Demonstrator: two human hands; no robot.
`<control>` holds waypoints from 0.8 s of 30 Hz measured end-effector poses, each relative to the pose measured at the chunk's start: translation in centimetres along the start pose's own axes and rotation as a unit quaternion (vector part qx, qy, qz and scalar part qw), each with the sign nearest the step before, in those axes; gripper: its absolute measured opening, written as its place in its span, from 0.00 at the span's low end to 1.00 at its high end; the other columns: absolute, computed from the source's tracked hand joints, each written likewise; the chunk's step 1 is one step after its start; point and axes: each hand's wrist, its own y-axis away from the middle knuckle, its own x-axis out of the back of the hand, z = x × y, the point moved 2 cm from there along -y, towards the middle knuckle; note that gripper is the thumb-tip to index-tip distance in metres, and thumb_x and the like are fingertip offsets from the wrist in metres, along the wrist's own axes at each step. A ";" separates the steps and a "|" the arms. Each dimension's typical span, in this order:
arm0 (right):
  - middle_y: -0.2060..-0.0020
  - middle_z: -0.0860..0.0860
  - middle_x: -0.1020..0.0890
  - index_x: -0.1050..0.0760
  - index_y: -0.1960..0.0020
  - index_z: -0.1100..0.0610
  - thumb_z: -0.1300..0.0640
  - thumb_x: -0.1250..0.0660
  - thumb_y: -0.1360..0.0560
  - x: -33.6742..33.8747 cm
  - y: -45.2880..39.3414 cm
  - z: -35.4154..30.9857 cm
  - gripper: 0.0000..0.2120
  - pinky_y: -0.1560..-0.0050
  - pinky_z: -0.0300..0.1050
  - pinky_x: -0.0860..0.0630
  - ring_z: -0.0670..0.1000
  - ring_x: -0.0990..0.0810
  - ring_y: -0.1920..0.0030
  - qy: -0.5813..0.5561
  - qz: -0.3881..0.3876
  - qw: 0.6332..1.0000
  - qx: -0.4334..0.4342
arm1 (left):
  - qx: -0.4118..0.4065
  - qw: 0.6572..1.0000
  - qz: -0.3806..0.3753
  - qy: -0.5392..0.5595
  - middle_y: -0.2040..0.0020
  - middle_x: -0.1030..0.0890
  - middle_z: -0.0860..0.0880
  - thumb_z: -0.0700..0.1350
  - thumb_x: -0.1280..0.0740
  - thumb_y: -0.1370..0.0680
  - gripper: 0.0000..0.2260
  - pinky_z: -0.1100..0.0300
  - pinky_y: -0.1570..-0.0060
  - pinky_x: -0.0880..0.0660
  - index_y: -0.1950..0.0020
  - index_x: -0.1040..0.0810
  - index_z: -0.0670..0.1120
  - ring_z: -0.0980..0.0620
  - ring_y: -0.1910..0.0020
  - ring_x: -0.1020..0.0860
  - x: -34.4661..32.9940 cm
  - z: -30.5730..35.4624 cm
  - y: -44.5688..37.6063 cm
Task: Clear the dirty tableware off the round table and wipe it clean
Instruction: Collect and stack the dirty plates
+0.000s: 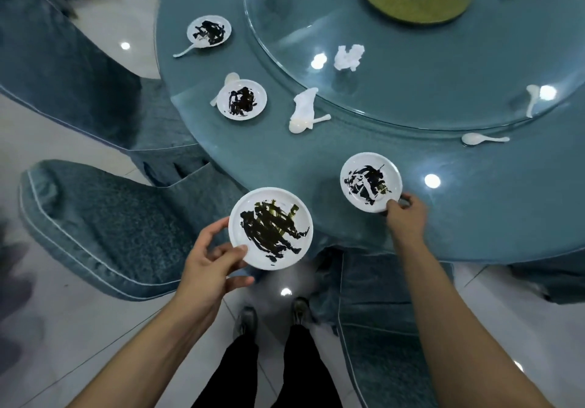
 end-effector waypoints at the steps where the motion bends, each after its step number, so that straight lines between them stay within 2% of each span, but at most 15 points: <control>1: 0.53 0.59 0.16 0.25 0.37 0.61 0.64 0.32 0.26 -0.3 1.3 -0.9 0.17 0.58 0.48 0.18 0.52 0.17 0.61 -0.035 -0.020 0.999 0.010 | 0.000 1.000 0.001 0.005 0.60 0.17 0.47 0.32 0.30 0.23 0.22 0.57 0.71 0.21 0.35 0.22 0.55 0.53 0.65 0.20 0.2 0.2 0.1; 3: 0.58 0.56 0.17 0.26 0.38 0.58 0.67 0.34 0.23 -1.1 3.9 -2.9 0.14 0.64 0.42 0.19 0.48 0.18 0.67 -0.080 -0.059 0.994 0.039 | -0.001 1.000 0.000 0.019 0.57 0.18 0.44 0.32 0.30 0.23 0.22 0.57 0.71 0.21 0.36 0.22 0.55 0.52 0.64 0.20 0.7 0.6 0.2; 6: 0.63 0.53 0.17 0.26 0.39 0.55 0.67 0.33 0.22 -2.4 8.6 -6.3 0.14 0.64 0.40 0.21 0.44 0.20 0.70 -0.095 -0.130 0.982 0.103 | -0.005 0.999 0.001 0.041 0.55 0.18 0.42 0.32 0.30 0.24 0.23 0.56 0.70 0.20 0.36 0.22 0.55 0.51 0.64 0.21 1.4 1.3 0.5; 9: 0.64 0.53 0.17 0.24 0.40 0.53 0.66 0.33 0.22 -3.9 12.6 -8.7 0.14 0.64 0.36 0.21 0.41 0.21 0.70 -0.038 -0.199 0.964 0.171 | -0.015 0.998 -0.004 0.059 0.58 0.16 0.44 0.32 0.30 0.24 0.23 0.56 0.71 0.20 0.35 0.23 0.54 0.53 0.68 0.19 2.1 2.4 0.9; 10: 0.64 0.52 0.17 0.23 0.40 0.52 0.66 0.33 0.22 -4.6 13.7 -9.3 0.14 0.62 0.38 0.20 0.41 0.20 0.69 -0.019 -0.210 0.959 0.188 | -0.019 0.998 -0.006 0.066 0.59 0.16 0.45 0.31 0.30 0.23 0.23 0.56 0.71 0.20 0.35 0.23 0.54 0.54 0.68 0.19 2.5 2.8 1.0; 13: 0.66 0.48 0.18 0.21 0.43 0.46 0.65 0.31 0.23 -7.1 16.4 -10.5 0.15 0.55 0.52 0.18 0.47 0.19 0.66 0.011 -0.216 0.944 0.250 | -0.026 0.995 -0.017 0.093 0.56 0.16 0.43 0.32 0.30 0.23 0.23 0.55 0.71 0.19 0.34 0.24 0.53 0.52 0.68 0.19 4.1 4.2 1.2; 15: 0.67 0.49 0.19 0.22 0.44 0.45 0.64 0.31 0.23 -8.7 18.1 -11.2 0.16 0.56 0.48 0.20 0.47 0.20 0.67 0.034 -0.206 0.933 0.293 | -0.031 0.993 -0.026 0.108 0.51 0.17 0.42 0.32 0.30 0.23 0.23 0.56 0.72 0.19 0.34 0.24 0.53 0.50 0.66 0.18 5.6 5.3 1.4; 17: 0.68 0.45 0.21 0.21 0.43 0.45 0.62 0.31 0.23 -10.3 20.0 -12.0 0.14 0.59 0.39 0.25 0.41 0.24 0.68 0.045 -0.206 0.926 0.313 | -0.039 0.992 -0.032 0.118 0.50 0.16 0.42 0.32 0.30 0.23 0.22 0.57 0.71 0.20 0.35 0.23 0.54 0.50 0.64 0.17 7.4 6.2 1.4; 18: 0.69 0.44 0.22 0.20 0.42 0.45 0.60 0.32 0.22 -11.2 20.9 -12.2 0.13 0.60 0.38 0.26 0.40 0.26 0.69 0.043 -0.216 0.925 0.308 | -0.043 0.991 -0.033 0.119 0.50 0.15 0.43 0.32 0.30 0.24 0.22 0.57 0.71 0.20 0.36 0.23 0.54 0.49 0.64 0.16 8.4 6.7 1.3; 21: 0.72 0.42 0.25 0.21 0.43 0.40 0.58 0.33 0.20 -13.7 22.9 -12.4 0.14 0.61 0.42 0.27 0.42 0.30 0.70 0.028 -0.231 0.927 0.294 | -0.059 0.991 -0.032 0.120 0.53 0.14 0.45 0.33 0.29 0.24 0.22 0.57 0.70 0.19 0.36 0.23 0.54 0.50 0.63 0.16 11.2 7.9 0.5; 24: 0.71 0.42 0.24 0.21 0.45 0.39 0.61 0.32 0.22 -15.4 24.2 -12.7 0.16 0.60 0.41 0.26 0.42 0.28 0.69 0.018 -0.227 0.927 0.298 | -0.063 0.990 -0.033 0.126 0.52 0.15 0.44 0.34 0.29 0.24 0.21 0.56 0.70 0.19 0.37 0.24 0.54 0.49 0.62 0.16 13.0 8.8 -0.2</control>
